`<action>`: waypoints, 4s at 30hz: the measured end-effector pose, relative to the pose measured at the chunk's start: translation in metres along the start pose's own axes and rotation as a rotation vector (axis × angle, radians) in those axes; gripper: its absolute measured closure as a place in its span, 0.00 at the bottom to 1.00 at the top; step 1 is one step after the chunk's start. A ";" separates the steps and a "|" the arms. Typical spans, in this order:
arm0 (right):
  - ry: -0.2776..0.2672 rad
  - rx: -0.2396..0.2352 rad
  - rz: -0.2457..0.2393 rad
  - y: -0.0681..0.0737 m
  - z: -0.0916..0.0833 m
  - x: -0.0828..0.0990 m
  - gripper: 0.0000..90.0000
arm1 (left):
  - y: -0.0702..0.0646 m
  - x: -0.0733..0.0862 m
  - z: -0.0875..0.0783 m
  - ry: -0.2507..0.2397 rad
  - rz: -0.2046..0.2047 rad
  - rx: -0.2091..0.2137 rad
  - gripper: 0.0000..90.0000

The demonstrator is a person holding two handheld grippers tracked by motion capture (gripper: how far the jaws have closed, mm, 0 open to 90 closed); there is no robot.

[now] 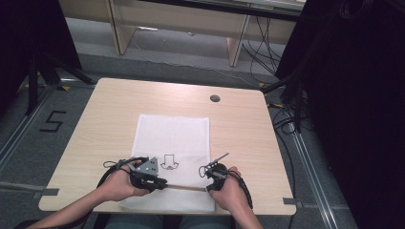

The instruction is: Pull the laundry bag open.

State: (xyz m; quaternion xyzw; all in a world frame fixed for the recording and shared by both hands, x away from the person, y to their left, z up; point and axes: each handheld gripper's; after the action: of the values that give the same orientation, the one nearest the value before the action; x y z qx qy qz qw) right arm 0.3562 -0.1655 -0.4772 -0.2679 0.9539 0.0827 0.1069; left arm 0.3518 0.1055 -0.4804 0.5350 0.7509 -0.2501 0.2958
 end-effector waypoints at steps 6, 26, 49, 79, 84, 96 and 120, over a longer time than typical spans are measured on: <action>-0.008 -0.011 -0.018 -0.003 0.001 0.000 1.00 | 0.003 0.004 -0.006 0.021 0.008 -0.018 0.91; -0.017 -0.015 -0.012 -0.001 0.000 0.000 1.00 | 0.006 0.017 -0.017 0.001 -0.042 -0.017 0.91; -0.019 -0.004 -0.013 0.001 0.001 0.000 1.00 | 0.009 0.033 -0.038 -0.004 -0.064 -0.038 0.91; -0.015 0.003 -0.001 0.001 0.000 0.000 1.00 | 0.014 0.058 -0.067 0.001 -0.081 -0.099 0.91; -0.010 -0.002 0.000 0.001 0.000 0.000 1.00 | 0.021 0.070 -0.082 -0.008 -0.125 -0.116 0.91; -0.010 0.000 -0.011 0.000 0.000 0.000 1.00 | 0.026 0.096 -0.091 -0.014 -0.198 -0.141 0.91; -0.058 0.024 -0.047 0.004 -0.001 0.002 0.99 | 0.034 0.096 -0.080 0.056 -0.190 -0.214 0.87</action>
State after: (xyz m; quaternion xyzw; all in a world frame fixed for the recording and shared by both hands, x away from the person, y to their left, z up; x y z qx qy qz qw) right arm 0.3519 -0.1633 -0.4768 -0.2863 0.9448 0.0763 0.1398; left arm 0.3459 0.2341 -0.4948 0.4336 0.8286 -0.1802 0.3049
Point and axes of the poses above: each handheld gripper's, and its own axes: z roughly forward along the jaws, x roughly out of its underside, y roughly to its left
